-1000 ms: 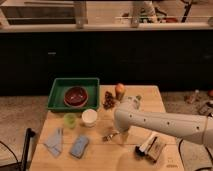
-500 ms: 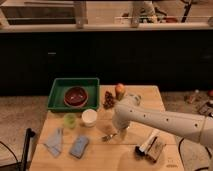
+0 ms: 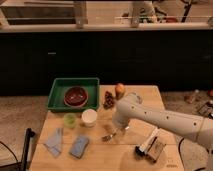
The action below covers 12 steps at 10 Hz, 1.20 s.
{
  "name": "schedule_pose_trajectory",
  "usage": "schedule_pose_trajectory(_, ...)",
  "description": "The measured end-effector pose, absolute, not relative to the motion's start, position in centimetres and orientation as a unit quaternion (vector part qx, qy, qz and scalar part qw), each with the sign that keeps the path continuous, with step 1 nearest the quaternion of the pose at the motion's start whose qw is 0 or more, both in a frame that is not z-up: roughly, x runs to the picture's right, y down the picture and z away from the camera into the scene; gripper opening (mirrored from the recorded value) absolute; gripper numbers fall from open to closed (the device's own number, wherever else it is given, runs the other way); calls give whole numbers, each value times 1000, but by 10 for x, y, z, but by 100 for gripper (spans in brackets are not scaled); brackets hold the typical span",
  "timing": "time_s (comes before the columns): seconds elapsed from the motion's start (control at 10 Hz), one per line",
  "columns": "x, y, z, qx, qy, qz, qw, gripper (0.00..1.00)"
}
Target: Place fork in plastic cup
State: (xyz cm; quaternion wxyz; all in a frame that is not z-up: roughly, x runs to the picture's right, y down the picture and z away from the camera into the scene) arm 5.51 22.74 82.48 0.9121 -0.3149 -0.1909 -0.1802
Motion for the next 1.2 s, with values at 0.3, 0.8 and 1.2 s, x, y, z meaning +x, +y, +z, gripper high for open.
schedule_pose_trajectory(0.3,56,234,834,-328,-199,-173,907,80)
schedule_pose_trajectory(0.8,62,242,842,-334,-205,-163,906,41)
schedule_pose_trajectory(1.2,68,238,836,-336,-201,-166,905,3)
